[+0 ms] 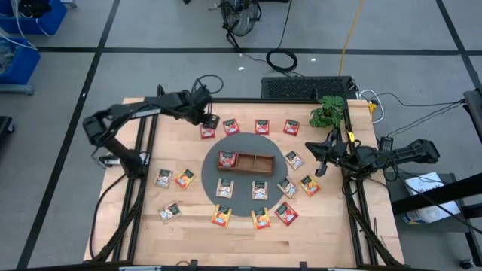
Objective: Pick & Place Tea
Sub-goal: Put the red tea bag into the left section of the wooden organizer
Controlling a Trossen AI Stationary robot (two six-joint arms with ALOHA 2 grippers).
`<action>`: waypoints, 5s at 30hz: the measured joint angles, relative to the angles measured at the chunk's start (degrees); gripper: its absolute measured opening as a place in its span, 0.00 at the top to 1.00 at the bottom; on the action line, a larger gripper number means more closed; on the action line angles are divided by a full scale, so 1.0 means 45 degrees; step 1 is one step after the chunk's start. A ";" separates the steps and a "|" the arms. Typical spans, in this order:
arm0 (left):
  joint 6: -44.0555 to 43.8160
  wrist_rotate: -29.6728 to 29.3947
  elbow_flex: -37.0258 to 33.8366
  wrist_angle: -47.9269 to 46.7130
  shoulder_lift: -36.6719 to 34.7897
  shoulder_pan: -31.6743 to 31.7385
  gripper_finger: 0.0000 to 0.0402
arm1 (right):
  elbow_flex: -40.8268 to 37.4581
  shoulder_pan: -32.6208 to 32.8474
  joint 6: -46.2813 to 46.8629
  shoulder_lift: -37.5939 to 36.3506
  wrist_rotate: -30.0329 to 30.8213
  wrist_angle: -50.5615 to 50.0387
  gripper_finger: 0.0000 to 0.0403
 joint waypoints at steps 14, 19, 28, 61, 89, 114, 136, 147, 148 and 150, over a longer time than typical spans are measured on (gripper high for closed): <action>0.0452 0.2208 0.0017 0.0218 0.3073 0.0977 0.40 | -0.0004 0.0000 -0.0002 0.0002 0.0000 0.0054 0.99; 0.0437 0.1843 0.0239 0.0216 0.3194 0.1057 0.28 | -0.0002 0.0000 -0.0002 0.0002 -0.0005 0.0080 0.99; 0.0432 0.1185 0.0267 0.0065 0.3372 0.1064 0.15 | 0.0000 0.0000 -0.0046 0.0002 -0.0005 0.0081 0.99; 0.1437 0.1345 0.0316 -0.0397 0.4243 0.0649 0.90 | -0.0001 0.0000 -0.0041 0.0002 -0.0029 0.0071 0.99; 0.0149 -0.5510 0.0217 0.1875 -0.1221 -0.7040 1.00 | -0.0004 0.0005 -0.0007 0.0002 -0.0029 0.0053 0.99; -0.3559 -1.1455 0.0169 0.3527 0.2552 -1.0945 1.00 | 0.0000 0.0003 0.0000 -0.0003 -0.0034 0.0066 0.99; -0.4823 -1.1386 -0.0945 0.4323 0.2640 -1.0879 1.00 | 0.0000 0.0005 0.0003 0.0002 -0.0039 0.0066 0.99; -0.4138 -1.0744 -0.1773 0.6472 0.2636 -1.0773 1.00 | 0.0000 0.0000 0.0003 -0.0003 -0.0039 0.0071 0.99; -0.4158 -1.0744 -0.1773 0.6412 0.2636 -1.0771 1.00 | -0.0001 0.0001 0.0003 0.0002 -0.0039 0.0066 0.99; -0.4158 -1.0724 -0.1773 0.6403 0.2636 -1.0748 1.00 | 0.0000 0.0002 0.0003 0.0002 -0.0039 0.0069 0.99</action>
